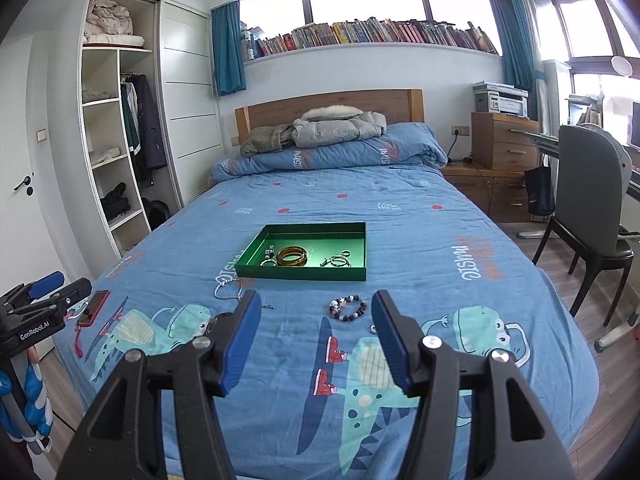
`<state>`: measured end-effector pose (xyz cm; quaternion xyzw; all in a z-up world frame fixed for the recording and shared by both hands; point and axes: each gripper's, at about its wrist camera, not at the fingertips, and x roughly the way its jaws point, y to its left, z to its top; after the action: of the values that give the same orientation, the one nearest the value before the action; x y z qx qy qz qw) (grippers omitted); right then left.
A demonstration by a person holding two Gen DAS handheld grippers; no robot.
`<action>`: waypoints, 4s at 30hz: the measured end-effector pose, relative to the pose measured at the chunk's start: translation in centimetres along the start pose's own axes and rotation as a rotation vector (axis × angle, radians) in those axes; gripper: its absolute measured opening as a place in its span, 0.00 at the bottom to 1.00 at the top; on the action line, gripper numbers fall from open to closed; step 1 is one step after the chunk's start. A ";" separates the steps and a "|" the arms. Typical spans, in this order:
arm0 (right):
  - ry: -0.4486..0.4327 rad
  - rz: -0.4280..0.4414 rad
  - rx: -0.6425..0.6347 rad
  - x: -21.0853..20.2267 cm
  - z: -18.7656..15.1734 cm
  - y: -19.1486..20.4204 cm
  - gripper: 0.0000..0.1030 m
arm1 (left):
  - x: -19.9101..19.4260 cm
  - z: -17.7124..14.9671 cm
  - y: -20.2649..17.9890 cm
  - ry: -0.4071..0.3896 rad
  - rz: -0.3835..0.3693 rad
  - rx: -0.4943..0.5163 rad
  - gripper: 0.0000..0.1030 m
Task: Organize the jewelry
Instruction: 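Move both open tools back over the bed toward the brown bangle and ring, then grasp dark brown bangle with left tool while right tool grasps a silver ring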
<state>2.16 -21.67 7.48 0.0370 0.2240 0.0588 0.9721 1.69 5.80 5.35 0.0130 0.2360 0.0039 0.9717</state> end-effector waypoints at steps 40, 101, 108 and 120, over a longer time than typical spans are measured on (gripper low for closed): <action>0.061 -0.034 0.093 3.8 -3.4 -3.9 0.57 | 3.0 -1.0 -3.5 0.065 -0.003 0.066 0.81; 0.364 -0.036 -0.021 28.3 -9.5 -8.3 0.23 | 29.3 -8.4 -4.7 0.388 -0.043 0.050 0.76; 0.346 -0.016 -0.021 27.3 -9.4 -8.3 0.19 | 28.7 -8.2 -4.4 0.373 -0.054 0.038 0.75; 0.214 0.049 -0.040 26.2 -2.5 -7.5 0.19 | 28.5 0.3 -5.0 0.237 -0.134 0.025 0.75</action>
<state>25.22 -25.50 -6.80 0.0167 0.3244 0.0906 0.9414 27.17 1.20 -7.55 0.0089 0.3494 -0.0627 0.9348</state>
